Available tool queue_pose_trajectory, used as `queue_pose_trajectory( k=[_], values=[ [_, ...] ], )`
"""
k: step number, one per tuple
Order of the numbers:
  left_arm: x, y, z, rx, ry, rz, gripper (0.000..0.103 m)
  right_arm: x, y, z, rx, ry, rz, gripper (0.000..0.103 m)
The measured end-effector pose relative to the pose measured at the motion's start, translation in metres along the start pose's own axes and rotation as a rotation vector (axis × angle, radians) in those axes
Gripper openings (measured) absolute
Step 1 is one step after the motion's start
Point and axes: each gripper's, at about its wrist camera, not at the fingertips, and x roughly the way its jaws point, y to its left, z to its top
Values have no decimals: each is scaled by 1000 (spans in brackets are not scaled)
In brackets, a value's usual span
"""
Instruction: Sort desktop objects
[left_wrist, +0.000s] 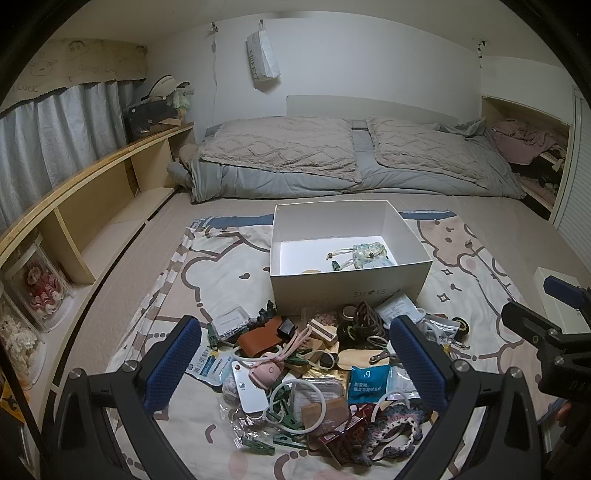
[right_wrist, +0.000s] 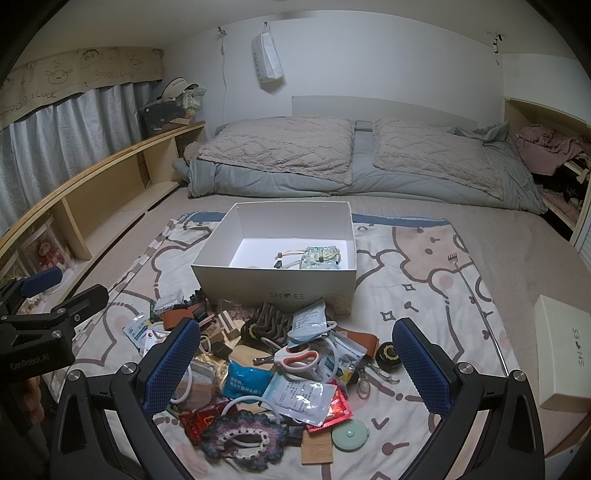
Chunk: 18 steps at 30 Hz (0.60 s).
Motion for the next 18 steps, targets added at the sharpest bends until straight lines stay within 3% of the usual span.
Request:
queue_pose_trajectory(
  k=[7, 18],
  values=[
    [1, 10, -1, -3, -9, -3, 103, 2, -8, -2, 13, -1, -16, 103],
    [10, 44, -3, -41, -7, 55, 103, 1, -35, -2, 33, 5, -62, 103]
  ],
)
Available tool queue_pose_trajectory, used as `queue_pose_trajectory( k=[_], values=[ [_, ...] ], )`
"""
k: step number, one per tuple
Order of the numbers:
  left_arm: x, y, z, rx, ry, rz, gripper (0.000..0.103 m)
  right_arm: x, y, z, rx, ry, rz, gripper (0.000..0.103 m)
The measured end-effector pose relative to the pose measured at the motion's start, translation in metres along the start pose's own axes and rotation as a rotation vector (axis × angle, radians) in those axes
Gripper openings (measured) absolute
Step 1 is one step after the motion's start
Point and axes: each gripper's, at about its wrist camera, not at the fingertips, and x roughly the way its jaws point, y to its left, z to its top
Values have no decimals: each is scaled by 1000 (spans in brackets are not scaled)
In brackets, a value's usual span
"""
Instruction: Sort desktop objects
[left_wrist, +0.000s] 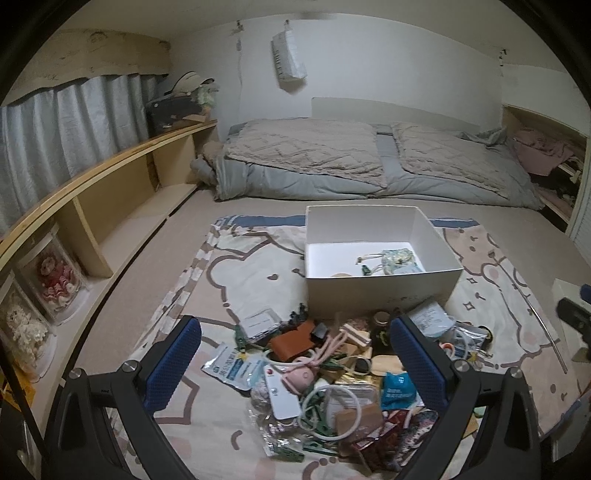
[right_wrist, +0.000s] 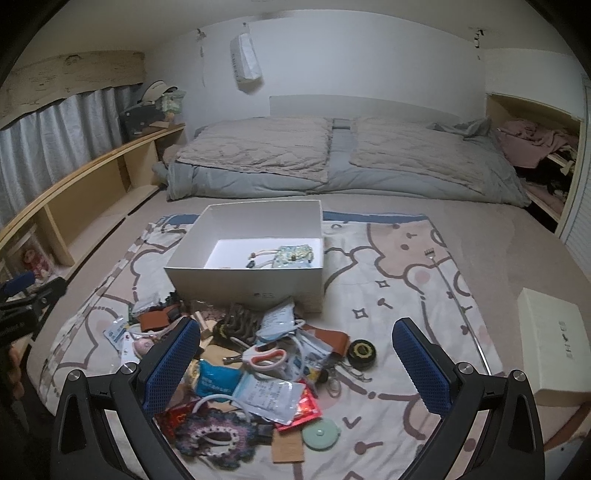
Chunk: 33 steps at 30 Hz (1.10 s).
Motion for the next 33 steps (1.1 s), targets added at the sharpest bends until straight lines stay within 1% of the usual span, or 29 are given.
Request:
queue_pose_trajectory(
  k=[10, 22, 26, 33],
  values=[
    [2, 35, -5, -44, 2, 29, 103, 1, -37, -6, 45, 23, -45, 103],
    [-3, 62, -14, -78, 10, 56, 103, -8, -57, -14, 48, 28, -73, 103],
    [-4, 72, -19, -74, 15, 72, 103, -11, -60, -18, 49, 40, -74, 103],
    [-2, 86, -32, -58, 44, 92, 103, -14, -59, -27, 5, 54, -73, 103]
  ],
)
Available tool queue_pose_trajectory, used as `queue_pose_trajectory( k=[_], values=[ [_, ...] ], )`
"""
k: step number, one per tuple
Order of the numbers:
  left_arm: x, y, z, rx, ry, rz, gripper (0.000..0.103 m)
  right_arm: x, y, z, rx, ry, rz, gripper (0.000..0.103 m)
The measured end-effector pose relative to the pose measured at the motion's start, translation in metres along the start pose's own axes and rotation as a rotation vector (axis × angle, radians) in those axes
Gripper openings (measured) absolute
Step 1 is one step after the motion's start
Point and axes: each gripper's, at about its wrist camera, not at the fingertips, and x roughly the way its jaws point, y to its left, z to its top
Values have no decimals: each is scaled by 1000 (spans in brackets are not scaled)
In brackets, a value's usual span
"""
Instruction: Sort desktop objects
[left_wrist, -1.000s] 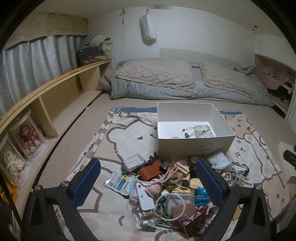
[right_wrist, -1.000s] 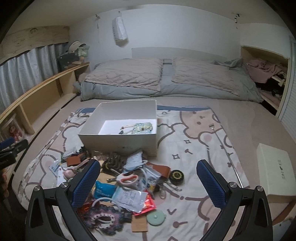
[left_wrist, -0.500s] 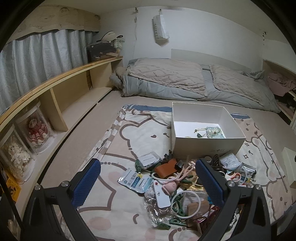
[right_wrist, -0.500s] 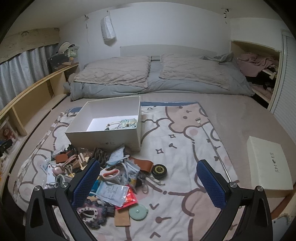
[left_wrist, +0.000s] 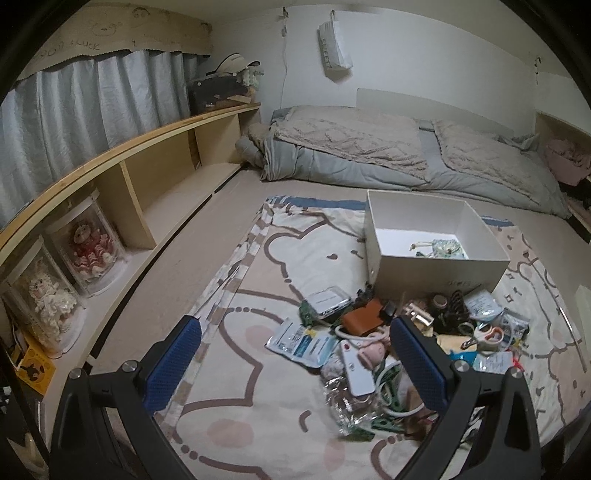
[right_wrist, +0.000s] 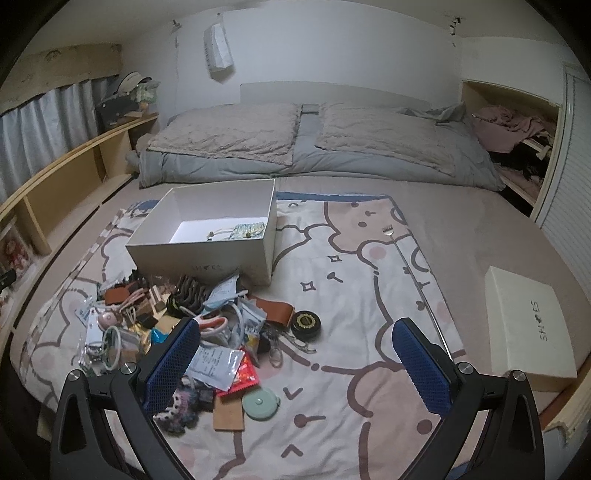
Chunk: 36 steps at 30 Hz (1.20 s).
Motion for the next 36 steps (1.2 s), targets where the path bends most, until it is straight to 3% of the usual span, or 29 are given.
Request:
queue_pose_trajectory(
  k=[10, 17, 26, 29, 36],
  values=[
    [12, 17, -24, 60, 72, 9, 103, 9, 11, -15, -93, 56, 10, 103],
    [27, 23, -44, 73, 164, -38, 103, 25, 21, -36, -194, 145, 52, 103],
    [47, 14, -65, 80, 276, -114, 103, 51, 12, -56, -181, 253, 109, 103],
    [49, 11, -66, 77, 271, -115, 103, 60, 11, -59, -172, 267, 131, 103],
    [54, 11, -77, -2, 201, -110, 103, 78, 14, -69, -206, 203, 178, 103]
  ],
)
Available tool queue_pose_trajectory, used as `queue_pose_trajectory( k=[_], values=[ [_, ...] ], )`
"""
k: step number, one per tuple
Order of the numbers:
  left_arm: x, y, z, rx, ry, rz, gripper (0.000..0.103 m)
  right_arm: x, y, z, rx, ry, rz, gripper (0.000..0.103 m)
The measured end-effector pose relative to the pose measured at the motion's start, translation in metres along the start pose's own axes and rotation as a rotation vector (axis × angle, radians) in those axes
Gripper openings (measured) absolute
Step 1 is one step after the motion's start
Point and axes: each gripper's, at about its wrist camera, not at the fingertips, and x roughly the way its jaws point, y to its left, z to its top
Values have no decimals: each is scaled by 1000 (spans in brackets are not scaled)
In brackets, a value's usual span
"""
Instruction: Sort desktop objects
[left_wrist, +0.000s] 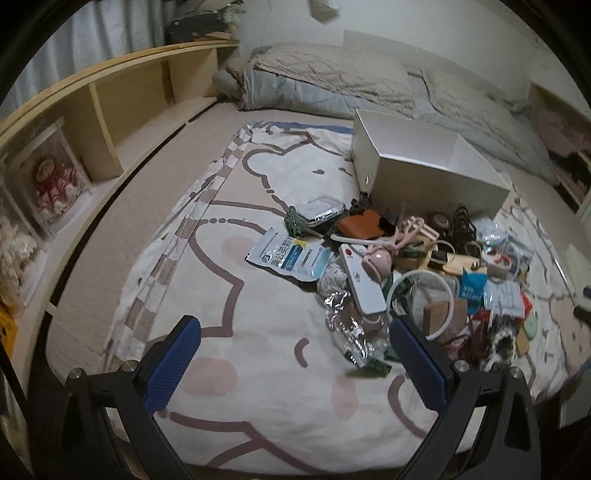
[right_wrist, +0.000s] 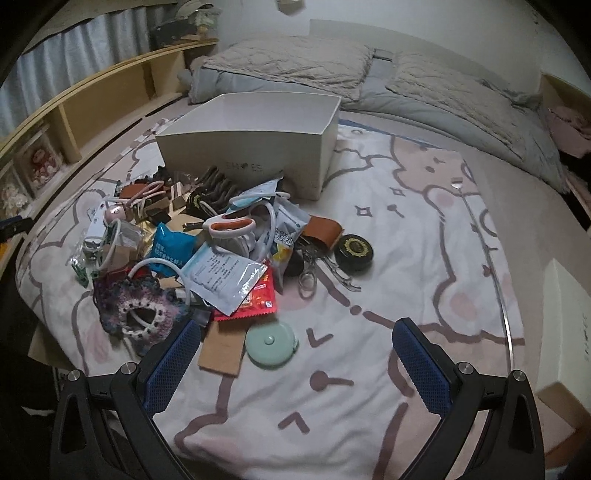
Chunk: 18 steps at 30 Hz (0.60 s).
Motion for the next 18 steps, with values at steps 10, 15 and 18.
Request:
queue_pose_trajectory(
  k=[10, 15, 18],
  values=[
    [15, -31, -31, 99, -102, 24, 103, 36, -7, -20, -26, -75, 12, 103],
    [23, -55, -43, 106, -126, -6, 103, 52, -8, -29, -43, -68, 22, 103],
    [30, -65, -53, 88, -129, 2, 103, 53, -7, -33, -61, -88, 23, 103]
  ],
)
